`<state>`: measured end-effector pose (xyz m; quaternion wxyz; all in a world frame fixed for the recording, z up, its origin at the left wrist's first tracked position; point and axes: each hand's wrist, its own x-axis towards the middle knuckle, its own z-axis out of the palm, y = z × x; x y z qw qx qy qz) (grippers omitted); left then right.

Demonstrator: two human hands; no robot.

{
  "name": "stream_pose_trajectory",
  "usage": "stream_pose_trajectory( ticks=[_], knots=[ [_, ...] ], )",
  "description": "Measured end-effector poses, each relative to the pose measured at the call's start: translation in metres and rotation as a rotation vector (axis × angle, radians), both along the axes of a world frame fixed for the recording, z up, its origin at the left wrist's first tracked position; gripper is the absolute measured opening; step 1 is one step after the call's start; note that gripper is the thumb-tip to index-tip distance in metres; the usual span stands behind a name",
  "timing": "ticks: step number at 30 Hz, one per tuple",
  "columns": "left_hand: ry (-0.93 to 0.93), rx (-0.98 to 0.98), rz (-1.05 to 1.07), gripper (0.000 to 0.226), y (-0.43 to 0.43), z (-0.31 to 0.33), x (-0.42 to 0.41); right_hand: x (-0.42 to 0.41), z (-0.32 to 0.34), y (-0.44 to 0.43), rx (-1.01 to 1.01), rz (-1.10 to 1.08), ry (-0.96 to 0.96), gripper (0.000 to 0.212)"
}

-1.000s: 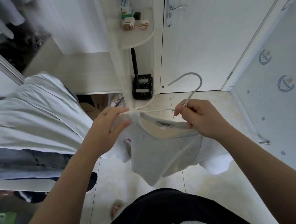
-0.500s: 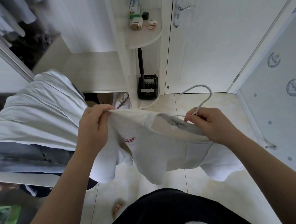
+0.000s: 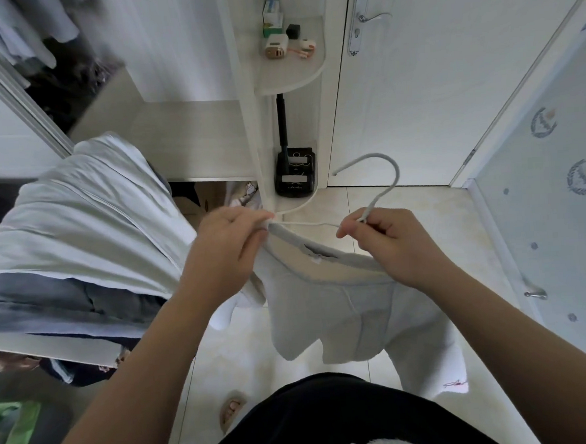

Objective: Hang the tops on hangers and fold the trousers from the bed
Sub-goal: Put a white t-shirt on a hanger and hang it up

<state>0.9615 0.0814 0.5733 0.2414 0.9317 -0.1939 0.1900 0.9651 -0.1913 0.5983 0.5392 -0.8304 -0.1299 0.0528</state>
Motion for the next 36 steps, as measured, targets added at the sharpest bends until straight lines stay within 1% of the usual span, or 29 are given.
stream_pose_trajectory(
  ticks=[3, 6, 7, 8, 9, 10, 11, 12, 13, 14, 16, 18, 21, 23, 25, 26, 29, 30, 32, 33, 34, 35, 36],
  knots=[
    [0.041, -0.066, -0.012, 0.021, -0.006, 0.0, 0.001, 0.006, 0.001, 0.006, -0.04, 0.002, -0.015, 0.018],
    [0.029, -0.147, 0.035, 0.021, 0.003, 0.001, 0.005, 0.014, 0.0, -0.004, -0.141, 0.053, -0.085, 0.006],
    [0.021, -0.173, 0.051, 0.02, 0.008, 0.002, 0.006, 0.016, -0.003, -0.015, -0.204, 0.085, -0.083, 0.015],
    [0.012, -0.193, 0.07, 0.02, 0.013, 0.004, 0.006, 0.018, -0.009, -0.028, -0.279, 0.119, -0.046, 0.027],
    [0.007, -0.204, 0.091, 0.02, 0.019, 0.006, 0.007, 0.019, -0.015, -0.044, -0.363, 0.134, 0.035, 0.035],
    [0.005, -0.209, 0.11, 0.02, 0.025, 0.008, 0.008, 0.019, -0.023, -0.06, -0.429, 0.135, 0.144, 0.036],
    [0.004, -0.208, 0.124, 0.021, 0.031, 0.009, 0.008, 0.019, -0.032, -0.074, -0.488, 0.126, 0.242, 0.028],
    [0.004, -0.201, 0.132, 0.021, 0.036, 0.01, 0.008, 0.019, -0.042, -0.086, -0.547, 0.096, 0.293, 0.016],
    [0.004, -0.188, 0.133, 0.022, 0.04, 0.01, 0.008, 0.02, -0.05, -0.094, -0.593, 0.05, 0.296, 0.013],
    [0.005, -0.171, 0.131, 0.023, 0.043, 0.01, 0.008, 0.022, -0.056, -0.098, -0.615, -0.007, 0.266, 0.018],
    [0.006, -0.131, 0.129, 0.023, 0.047, 0.011, 0.008, 0.024, -0.059, -0.099, -0.626, -0.124, 0.164, 0.024],
    [0.006, -0.092, 0.135, 0.023, 0.053, 0.01, 0.008, 0.026, -0.052, -0.093, -0.591, -0.227, 0.066, 0.021],
    [0.008, -0.029, 0.143, 0.025, 0.059, 0.007, 0.008, 0.027, -0.039, -0.082, -0.355, -0.387, -0.003, 0.015],
    [-0.011, -0.02, 0.15, 0.023, 0.06, 0.005, 0.006, 0.025, -0.03, -0.077, -0.192, -0.369, -0.076, 0.019],
    [-0.021, -0.091, 0.208, 0.019, 0.061, 0.003, 0.004, 0.02, -0.022, -0.076, -0.058, -0.295, -0.114, 0.024],
    [-0.012, -0.142, 0.246, 0.02, 0.061, 0.003, 0.003, 0.017, -0.021, -0.076, -0.022, -0.257, -0.118, 0.025],
    [-0.011, -0.227, 0.258, 0.02, 0.057, 0.005, -0.001, 0.013, -0.027, -0.08, -0.061, -0.224, -0.073, 0.028],
    [-0.014, -0.238, 0.239, 0.02, 0.056, 0.006, -0.002, 0.013, -0.03, -0.08, -0.089, -0.24, -0.054, 0.036],
    [-0.016, -0.248, 0.202, 0.02, 0.052, 0.01, -0.001, 0.015, -0.028, -0.078, -0.138, -0.262, -0.059, 0.06],
    [-0.012, -0.249, 0.188, 0.02, 0.051, 0.011, 0.001, 0.017, -0.025, -0.076, -0.183, -0.246, -0.093, 0.064],
    [-0.004, -0.248, 0.178, 0.02, 0.049, 0.013, 0.003, 0.021, -0.022, -0.073, -0.244, -0.209, -0.129, 0.058],
    [0.002, -0.246, 0.169, 0.02, 0.047, 0.014, 0.006, 0.024, -0.019, -0.07, -0.308, -0.156, -0.147, 0.043],
    [0.004, -0.243, 0.158, 0.019, 0.045, 0.015, 0.009, 0.028, -0.015, -0.066, -0.382, -0.113, -0.158, 0.024]
  ],
)
